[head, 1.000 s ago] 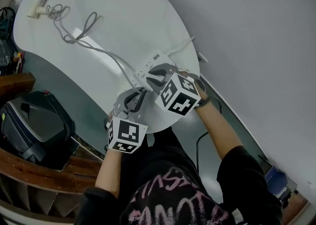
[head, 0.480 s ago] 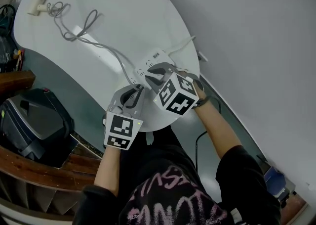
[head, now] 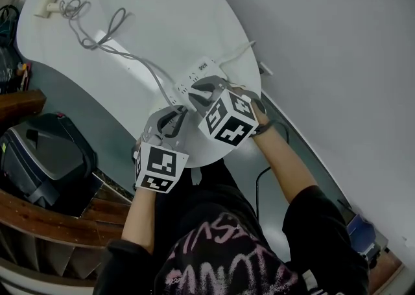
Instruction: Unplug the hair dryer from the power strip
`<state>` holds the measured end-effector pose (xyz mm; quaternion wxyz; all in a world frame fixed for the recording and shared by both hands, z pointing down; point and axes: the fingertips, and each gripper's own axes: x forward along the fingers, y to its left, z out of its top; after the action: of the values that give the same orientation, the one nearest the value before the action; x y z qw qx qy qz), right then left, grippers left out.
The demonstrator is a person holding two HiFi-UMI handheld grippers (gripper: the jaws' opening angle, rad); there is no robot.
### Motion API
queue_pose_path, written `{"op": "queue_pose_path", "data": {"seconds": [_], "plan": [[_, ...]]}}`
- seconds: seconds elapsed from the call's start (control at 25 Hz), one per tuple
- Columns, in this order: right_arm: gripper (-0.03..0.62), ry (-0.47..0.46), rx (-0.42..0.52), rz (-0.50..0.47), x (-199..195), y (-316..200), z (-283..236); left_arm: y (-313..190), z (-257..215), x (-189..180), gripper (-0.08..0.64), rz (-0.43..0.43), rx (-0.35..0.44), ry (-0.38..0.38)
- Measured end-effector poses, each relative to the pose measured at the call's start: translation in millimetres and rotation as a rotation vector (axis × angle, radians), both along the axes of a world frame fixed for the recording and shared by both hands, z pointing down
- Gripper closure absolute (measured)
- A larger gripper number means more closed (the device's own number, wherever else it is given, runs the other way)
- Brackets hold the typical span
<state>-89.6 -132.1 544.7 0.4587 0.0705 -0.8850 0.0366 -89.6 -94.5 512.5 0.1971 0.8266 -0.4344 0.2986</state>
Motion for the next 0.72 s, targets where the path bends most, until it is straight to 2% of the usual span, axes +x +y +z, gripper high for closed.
{"op": "queue_pose_path", "data": {"seconds": [0.08,0.16,0.24,0.28,0.4,0.6,0.72], "plan": [[0.506,0.000,0.000,-0.004,0,0,0,-1,-5,0,0.514,-0.007,0.015,0.025],[0.506,-0.007,0.001,-0.006,0,1,0,-9,-32,0,0.514,-0.024,0.095,0.086],[0.506,-0.018,0.008,0.000,0,0,0,-25,-61,-4,0.514,-0.022,0.172,0.078],[0.508,-0.022,0.011,0.009,1,0,1,-30,-68,-8,0.514,-0.023,0.182,0.073],[0.508,-0.024,0.010,0.033,1,0,3,-30,-71,-21,0.512,-0.048,0.169,0.092],[0.534,-0.036,0.039,0.048,0,2,-3,-14,-54,-26,0.509,-0.055,0.101,0.048],[0.541,-0.133,0.009,0.160,2,0,-17,-5,-48,-30,0.508,-0.070,0.080,0.041]]}}
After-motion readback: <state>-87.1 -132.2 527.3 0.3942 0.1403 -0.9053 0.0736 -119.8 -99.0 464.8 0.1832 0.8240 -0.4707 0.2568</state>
